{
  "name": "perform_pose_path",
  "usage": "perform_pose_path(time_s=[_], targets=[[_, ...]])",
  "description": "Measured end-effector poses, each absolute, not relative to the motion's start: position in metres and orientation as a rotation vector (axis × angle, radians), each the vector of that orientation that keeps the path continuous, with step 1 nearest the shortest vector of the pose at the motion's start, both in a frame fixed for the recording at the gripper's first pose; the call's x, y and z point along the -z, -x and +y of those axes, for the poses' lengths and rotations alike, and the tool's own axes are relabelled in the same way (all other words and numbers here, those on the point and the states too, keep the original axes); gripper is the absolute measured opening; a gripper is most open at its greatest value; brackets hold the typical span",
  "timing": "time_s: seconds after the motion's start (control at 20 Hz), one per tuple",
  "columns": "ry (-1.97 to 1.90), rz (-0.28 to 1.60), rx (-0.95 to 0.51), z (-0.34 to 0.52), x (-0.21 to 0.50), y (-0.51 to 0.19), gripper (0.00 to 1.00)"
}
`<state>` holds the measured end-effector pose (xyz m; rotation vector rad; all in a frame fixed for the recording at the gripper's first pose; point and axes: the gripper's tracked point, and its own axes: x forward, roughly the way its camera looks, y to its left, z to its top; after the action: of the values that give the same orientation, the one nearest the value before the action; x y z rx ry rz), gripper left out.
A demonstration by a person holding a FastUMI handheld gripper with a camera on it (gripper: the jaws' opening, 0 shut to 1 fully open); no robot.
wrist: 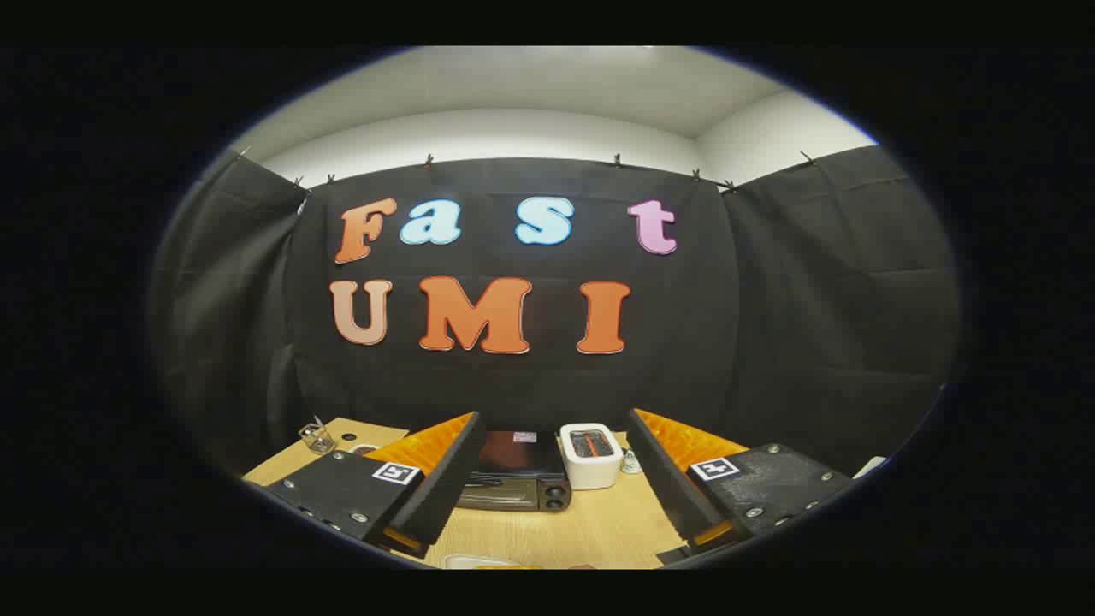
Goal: Open the toaster oven, put the food inside, and close the toaster oven door.
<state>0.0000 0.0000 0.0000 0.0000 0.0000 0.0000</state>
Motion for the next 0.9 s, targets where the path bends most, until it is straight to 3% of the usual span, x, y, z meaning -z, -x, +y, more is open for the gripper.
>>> perform_pose_path(time_s=[0.9], targets=[[-0.015, -0.005, -0.045, 0.042, 0.003, -0.031, 0.99]])
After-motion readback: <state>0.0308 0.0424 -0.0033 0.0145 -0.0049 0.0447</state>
